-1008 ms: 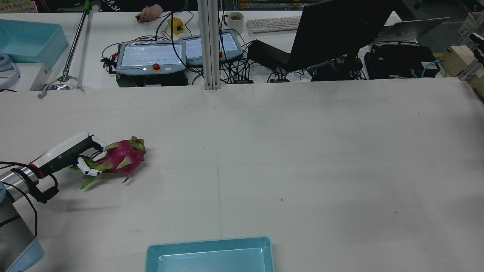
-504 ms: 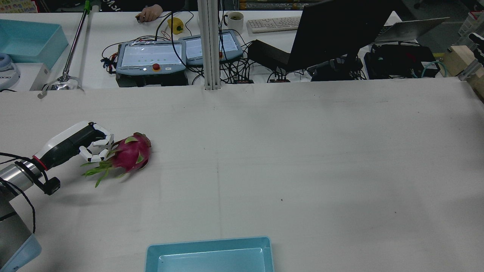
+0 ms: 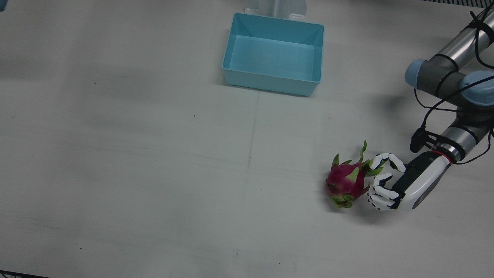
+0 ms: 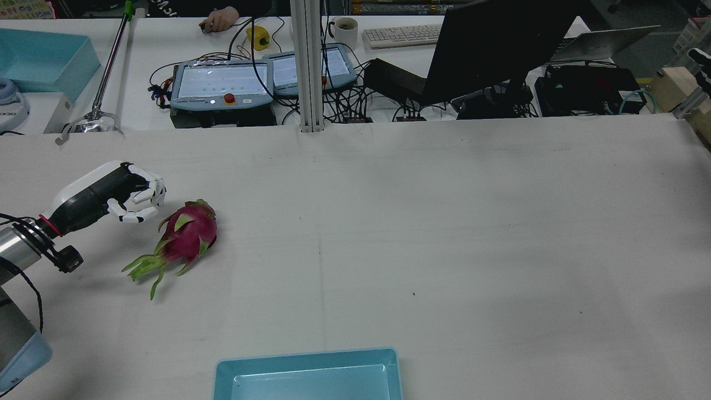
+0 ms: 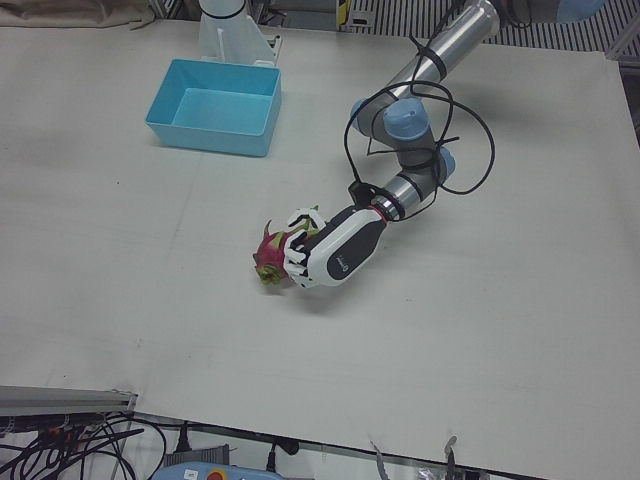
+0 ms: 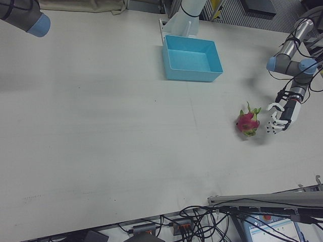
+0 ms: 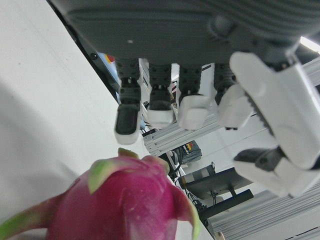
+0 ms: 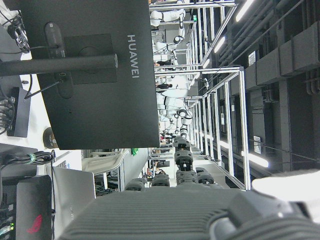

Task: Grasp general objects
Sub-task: 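Open the left hand and lift it off the dragon fruit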

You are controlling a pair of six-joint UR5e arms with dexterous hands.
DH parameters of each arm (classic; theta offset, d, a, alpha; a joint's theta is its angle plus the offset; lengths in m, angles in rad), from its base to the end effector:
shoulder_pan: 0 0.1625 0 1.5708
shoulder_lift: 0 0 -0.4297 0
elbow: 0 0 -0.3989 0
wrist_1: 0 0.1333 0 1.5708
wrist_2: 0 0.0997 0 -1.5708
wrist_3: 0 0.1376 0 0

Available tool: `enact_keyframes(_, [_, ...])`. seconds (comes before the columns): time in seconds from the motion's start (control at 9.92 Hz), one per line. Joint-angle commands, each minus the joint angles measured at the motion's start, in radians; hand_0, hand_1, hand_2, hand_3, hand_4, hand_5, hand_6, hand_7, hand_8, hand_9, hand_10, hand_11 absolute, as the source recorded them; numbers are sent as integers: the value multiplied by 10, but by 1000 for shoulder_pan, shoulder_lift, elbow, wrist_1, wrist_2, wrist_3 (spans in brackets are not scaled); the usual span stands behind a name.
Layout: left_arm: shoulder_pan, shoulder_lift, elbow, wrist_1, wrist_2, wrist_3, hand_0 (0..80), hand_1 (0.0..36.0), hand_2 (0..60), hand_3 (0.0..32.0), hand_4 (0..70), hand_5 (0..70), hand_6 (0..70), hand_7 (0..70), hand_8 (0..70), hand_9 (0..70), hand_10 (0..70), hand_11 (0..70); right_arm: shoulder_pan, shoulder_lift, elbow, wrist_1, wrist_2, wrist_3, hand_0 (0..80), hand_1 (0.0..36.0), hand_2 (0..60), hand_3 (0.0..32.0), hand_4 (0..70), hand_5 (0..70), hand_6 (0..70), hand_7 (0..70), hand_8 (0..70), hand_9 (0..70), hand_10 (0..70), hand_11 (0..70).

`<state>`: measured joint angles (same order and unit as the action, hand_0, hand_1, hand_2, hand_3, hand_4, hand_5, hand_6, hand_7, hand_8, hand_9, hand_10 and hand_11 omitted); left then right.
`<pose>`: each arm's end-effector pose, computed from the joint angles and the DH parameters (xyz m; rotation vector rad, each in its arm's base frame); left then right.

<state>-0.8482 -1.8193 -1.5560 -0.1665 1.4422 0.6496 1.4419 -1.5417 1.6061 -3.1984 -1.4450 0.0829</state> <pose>0.3221 -0.5936 0.5253 0.0135 2.2015 -1.2176 0.0789 -0.5626 0.6650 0.0952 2.1882 -2.1721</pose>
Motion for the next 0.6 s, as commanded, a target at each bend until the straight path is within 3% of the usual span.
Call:
enact_keyframes(0.0, [-52, 0, -44, 57, 1, 10, 521, 194, 103, 0, 137, 136, 75, 202, 5, 26, 0, 0, 0, 0, 0, 0, 0, 0, 0, 0, 0, 0, 0, 0, 0, 0, 0, 0, 0, 0])
enact_keyframes(0.1, [-90, 0, -76, 127, 3, 57, 534, 226, 137, 0, 86, 122, 49, 173, 0, 20, 0, 0, 0, 0, 0, -2, 0, 0, 0, 0, 0, 0, 0, 0, 0, 0, 0, 0, 0, 0])
enact_keyframes(0.4, [-133, -17, -147, 371, -3, 216, 540, 253, 227, 0, 84, 148, 70, 232, 4, 32, 0, 0, 0, 0, 0, -2, 0, 0, 0, 0, 0, 0, 0, 0, 0, 0, 0, 0, 0, 0])
enact_keyframes(0.5, [-138, -73, -147, 459, -12, 298, 548, 276, 286, 0, 91, 166, 75, 244, 5, 34, 0, 0, 0, 0, 0, -2, 0, 0, 0, 0, 0, 0, 0, 0, 0, 0, 0, 0, 0, 0])
